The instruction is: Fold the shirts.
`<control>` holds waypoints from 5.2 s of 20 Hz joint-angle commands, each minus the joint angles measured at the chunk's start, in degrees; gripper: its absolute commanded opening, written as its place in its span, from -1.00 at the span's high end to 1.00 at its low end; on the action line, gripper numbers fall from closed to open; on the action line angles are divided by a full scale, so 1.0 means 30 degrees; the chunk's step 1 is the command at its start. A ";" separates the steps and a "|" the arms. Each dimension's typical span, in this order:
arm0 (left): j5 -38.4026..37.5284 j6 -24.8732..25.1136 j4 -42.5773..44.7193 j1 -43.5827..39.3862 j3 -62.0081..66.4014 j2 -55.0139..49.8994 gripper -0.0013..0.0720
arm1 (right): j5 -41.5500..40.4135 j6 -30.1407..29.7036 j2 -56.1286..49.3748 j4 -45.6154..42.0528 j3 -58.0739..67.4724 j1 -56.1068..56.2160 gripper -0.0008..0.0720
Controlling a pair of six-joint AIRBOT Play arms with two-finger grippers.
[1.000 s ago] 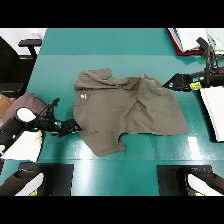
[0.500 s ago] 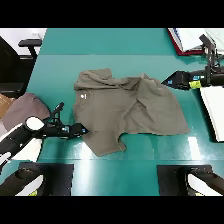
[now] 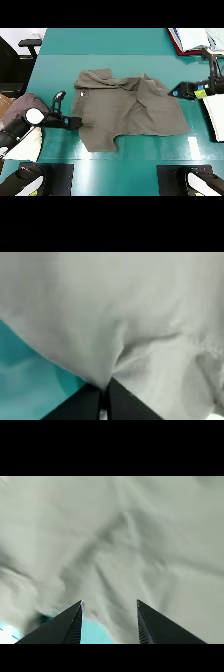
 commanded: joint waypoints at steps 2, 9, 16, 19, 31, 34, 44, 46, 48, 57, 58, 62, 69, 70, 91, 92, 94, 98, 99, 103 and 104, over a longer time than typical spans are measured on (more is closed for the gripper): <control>-0.1450 -0.2033 0.5595 -0.0051 0.2900 0.0022 0.89 | 0.0998 0.0015 0.2215 -0.3198 -0.4940 -0.4677 -0.07; -0.1326 -0.2025 0.4947 -0.0051 0.2943 0.0022 0.89 | 0.0066 0.0007 0.3228 -0.3184 -1.1482 -1.2699 -0.09; -0.1253 -0.2025 0.4022 -0.0051 0.2943 0.0022 0.89 | -0.2302 -0.0240 0.1632 -0.0328 -1.2502 -1.2560 -0.09; -0.1253 -0.2025 0.3978 -0.0051 0.2943 0.0022 0.89 | -0.3169 -0.0372 -0.0255 0.0036 -1.1817 -1.0688 -0.06; -0.1494 -0.2025 0.3687 -0.0051 1.0018 0.3089 0.89 | -0.3927 -0.0364 0.2630 0.0000 -0.0991 -0.3351 0.94; -0.1399 -0.2018 0.4044 -0.0051 1.6021 0.3679 0.89 | -0.3942 -0.0364 0.4568 -0.0058 0.4182 -0.3665 0.93; -0.1552 -0.2033 0.5275 -0.0051 2.8574 0.3672 0.90 | -0.1494 -0.0313 0.5435 -0.0291 1.6597 -0.8612 0.94; -0.2980 -0.2222 0.6725 -0.0051 2.8181 0.3483 0.90 | -0.0146 0.0197 0.4612 -0.0313 1.7988 -0.8954 0.94; -0.4947 -0.2754 0.8415 -0.0051 2.7095 0.2892 0.90 | 0.1151 0.0627 0.3577 -0.0291 1.8578 -0.8539 0.94; -0.5705 -0.2696 1.0120 -0.0044 1.7617 -0.4510 0.89 | 0.2863 0.3104 -0.2688 -0.5617 1.0171 -0.2164 0.94; -0.4794 -0.2681 1.0127 -0.0044 1.6895 -0.5464 0.89 | 0.2528 0.3104 -0.3723 -0.6455 0.9530 -0.1581 0.94; -0.1574 -0.2674 0.8794 0.1173 1.6371 -0.9275 0.90 | 0.0510 0.2841 -0.7898 -0.6411 0.9027 -0.1005 0.94; 0.1486 0.1421 0.2557 0.3942 1.6378 -1.1460 0.90 | -0.1479 0.2346 -1.3216 -0.6149 1.4280 -0.1005 0.93; 0.0765 0.2062 0.2295 0.4116 1.6385 -1.1453 0.90 | -0.1020 0.2157 -1.3435 -0.6164 1.4739 -0.1005 0.93; -0.5617 -0.0364 0.4459 0.4044 0.4925 -0.2827 -0.18 | 0.0634 0.0138 -0.4962 -0.5115 0.3599 -0.1042 -0.17; -0.5748 -0.0903 0.4357 0.3912 0.2980 -0.1348 -0.26 | 0.0080 0.0138 -0.4124 -0.4911 0.2790 -0.1042 -0.17; -0.6040 -0.1814 0.3694 0.3825 -0.0306 0.1195 -0.26 | -0.0780 0.0138 -0.2878 -0.4211 0.1450 -0.1042 -0.17; -0.5668 -0.2222 0.1166 0.3818 -0.4313 0.3628 -0.26 | -0.1209 0.0138 -0.2084 -0.3665 0.0517 -0.1042 -0.17; -0.5238 -0.2142 0.0495 0.3818 -0.4911 0.3708 -0.26 | -0.1231 0.0138 -0.2091 -0.3650 0.0517 -0.1042 -0.17; -0.2783 -0.0991 -0.1647 0.3818 -0.5858 0.3701 -0.26 | -0.1209 0.0138 -0.2084 -0.3643 0.0517 -0.1042 -0.17; -0.2193 -0.0991 -0.2091 0.3825 -0.5858 0.3701 -0.25 | -0.1202 0.0138 -0.2084 -0.3650 0.0517 -0.1042 -0.17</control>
